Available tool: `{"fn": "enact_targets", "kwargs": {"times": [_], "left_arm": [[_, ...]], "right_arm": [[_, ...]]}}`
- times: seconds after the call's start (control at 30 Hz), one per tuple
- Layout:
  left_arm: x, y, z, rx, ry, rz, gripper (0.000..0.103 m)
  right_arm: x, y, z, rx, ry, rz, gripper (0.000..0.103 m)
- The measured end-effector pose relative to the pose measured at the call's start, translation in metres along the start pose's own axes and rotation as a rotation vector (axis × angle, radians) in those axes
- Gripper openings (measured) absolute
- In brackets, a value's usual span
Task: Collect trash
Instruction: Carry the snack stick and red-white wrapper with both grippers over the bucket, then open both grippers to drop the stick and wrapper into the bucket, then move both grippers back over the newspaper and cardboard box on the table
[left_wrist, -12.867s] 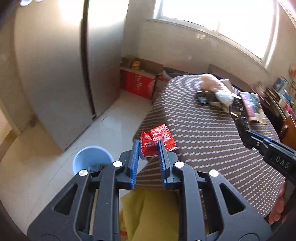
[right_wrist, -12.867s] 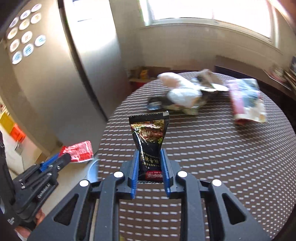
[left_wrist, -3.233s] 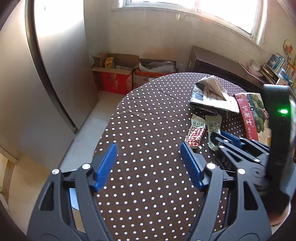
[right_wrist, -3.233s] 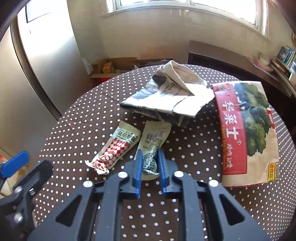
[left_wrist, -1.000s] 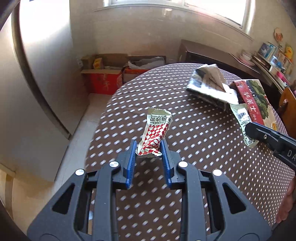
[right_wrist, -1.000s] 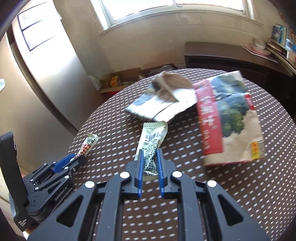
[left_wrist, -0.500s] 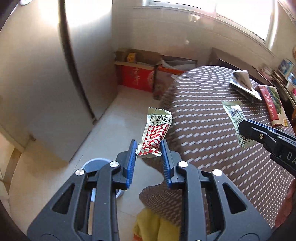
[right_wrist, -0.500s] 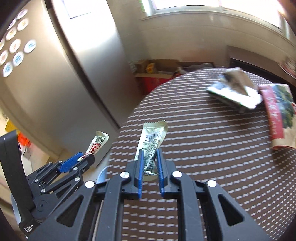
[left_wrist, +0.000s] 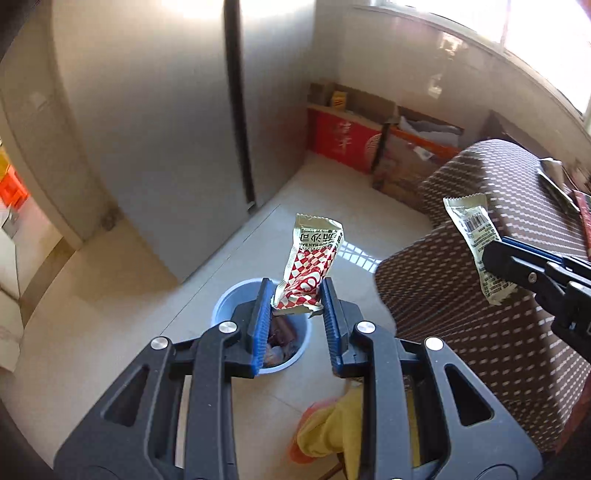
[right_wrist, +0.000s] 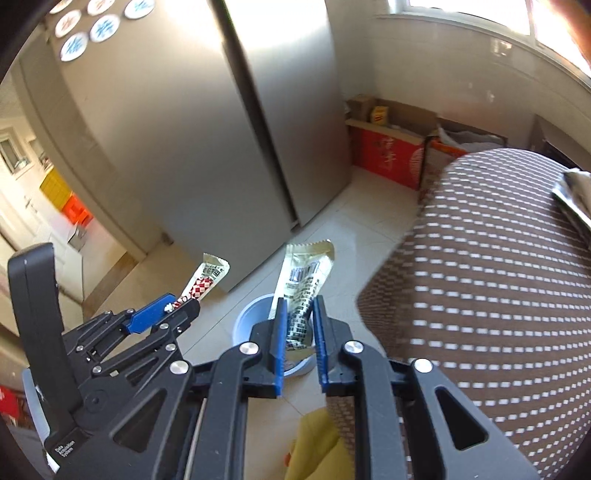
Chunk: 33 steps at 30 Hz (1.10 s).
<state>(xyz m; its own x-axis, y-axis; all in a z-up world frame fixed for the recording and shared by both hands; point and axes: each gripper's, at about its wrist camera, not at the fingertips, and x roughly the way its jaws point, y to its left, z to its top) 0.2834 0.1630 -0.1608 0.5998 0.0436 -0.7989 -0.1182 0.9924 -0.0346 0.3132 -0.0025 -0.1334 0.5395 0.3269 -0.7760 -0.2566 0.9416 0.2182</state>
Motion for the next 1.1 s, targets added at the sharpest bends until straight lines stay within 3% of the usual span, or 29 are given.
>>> {"fn": "enact_targets", "kwargs": {"times": [0.2, 0.23, 0.27, 0.3, 0.43, 0.77, 0.83, 0.9, 0.97, 1.1], "left_arm": [[0.012, 0.025, -0.003, -0.034, 0.025, 0.037, 0.029], [0.015, 0.03, -0.002, -0.047, 0.024, 0.059, 0.041], [0.017, 0.031, -0.001, -0.057, 0.024, 0.078, 0.068], [0.019, 0.036, 0.0, -0.073, 0.02, 0.095, 0.071], [0.022, 0.045, -0.001, -0.103, 0.018, 0.076, 0.07], [0.023, 0.076, -0.017, -0.164, 0.043, 0.134, 0.07], [0.021, 0.085, -0.02, -0.183, 0.046, 0.148, 0.07], [0.016, 0.094, -0.022, -0.202, 0.042, 0.162, 0.07], [0.012, 0.099, -0.023, -0.213, 0.038, 0.172, 0.071], [0.006, 0.106, -0.025, -0.227, 0.031, 0.188, 0.071]], "right_arm": [[0.026, 0.023, 0.004, -0.043, 0.034, 0.014, 0.014], [0.026, 0.027, 0.002, -0.046, 0.038, 0.014, 0.014], [0.03, 0.027, 0.001, -0.048, 0.042, 0.013, 0.014], [0.033, 0.029, 0.001, -0.05, 0.048, 0.01, 0.014], [0.043, 0.033, 0.0, -0.054, 0.067, 0.004, 0.014], [0.084, 0.059, 0.006, -0.105, 0.136, 0.042, 0.014], [0.087, 0.07, 0.009, -0.121, 0.13, 0.053, 0.019], [0.088, 0.08, 0.011, -0.14, 0.12, 0.049, 0.06], [0.083, 0.089, 0.012, -0.159, 0.066, 0.039, 0.065], [0.083, 0.095, 0.011, -0.171, 0.075, 0.056, 0.065]]}}
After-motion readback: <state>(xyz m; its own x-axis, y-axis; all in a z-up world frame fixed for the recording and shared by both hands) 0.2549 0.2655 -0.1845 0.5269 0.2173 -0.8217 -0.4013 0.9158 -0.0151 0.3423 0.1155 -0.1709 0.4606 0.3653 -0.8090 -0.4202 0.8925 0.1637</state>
